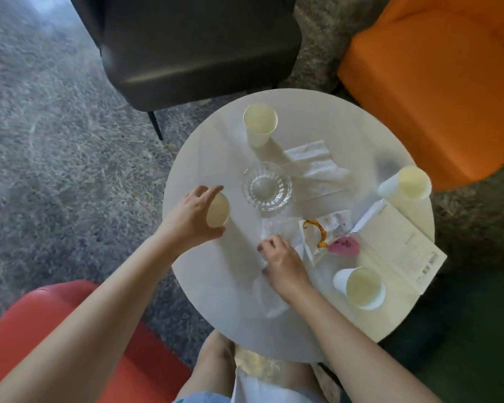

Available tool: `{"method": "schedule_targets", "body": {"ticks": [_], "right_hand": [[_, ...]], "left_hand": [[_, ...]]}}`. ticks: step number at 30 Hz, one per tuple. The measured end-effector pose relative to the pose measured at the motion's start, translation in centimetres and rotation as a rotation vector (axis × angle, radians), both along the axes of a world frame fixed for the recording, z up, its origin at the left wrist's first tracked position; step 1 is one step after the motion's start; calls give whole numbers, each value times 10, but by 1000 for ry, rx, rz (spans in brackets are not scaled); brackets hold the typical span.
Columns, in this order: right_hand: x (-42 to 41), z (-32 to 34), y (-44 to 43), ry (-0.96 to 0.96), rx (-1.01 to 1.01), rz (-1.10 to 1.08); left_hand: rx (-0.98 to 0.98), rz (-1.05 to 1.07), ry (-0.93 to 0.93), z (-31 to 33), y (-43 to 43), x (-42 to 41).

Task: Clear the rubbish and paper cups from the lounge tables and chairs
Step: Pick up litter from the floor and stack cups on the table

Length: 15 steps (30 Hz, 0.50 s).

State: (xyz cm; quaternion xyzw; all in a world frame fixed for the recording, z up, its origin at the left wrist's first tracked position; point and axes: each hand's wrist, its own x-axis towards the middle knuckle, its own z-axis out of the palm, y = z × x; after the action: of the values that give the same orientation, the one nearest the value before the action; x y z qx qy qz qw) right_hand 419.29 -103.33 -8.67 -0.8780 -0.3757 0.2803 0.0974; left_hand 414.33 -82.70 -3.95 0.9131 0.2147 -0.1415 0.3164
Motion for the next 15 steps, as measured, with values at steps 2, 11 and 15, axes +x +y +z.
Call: {"method": "schedule_targets", "body": {"ticks": [2, 11, 15], "right_hand": [[-2, -2, 6, 12, 45, -57], [9, 27, 32, -16, 227, -216], [37, 71, 45, -61, 362, -273]], "left_hand": [[6, -16, -12, -2, 7, 9], [250, -183, -82, 28, 22, 29], [318, -240, -229, 69, 25, 54]]}}
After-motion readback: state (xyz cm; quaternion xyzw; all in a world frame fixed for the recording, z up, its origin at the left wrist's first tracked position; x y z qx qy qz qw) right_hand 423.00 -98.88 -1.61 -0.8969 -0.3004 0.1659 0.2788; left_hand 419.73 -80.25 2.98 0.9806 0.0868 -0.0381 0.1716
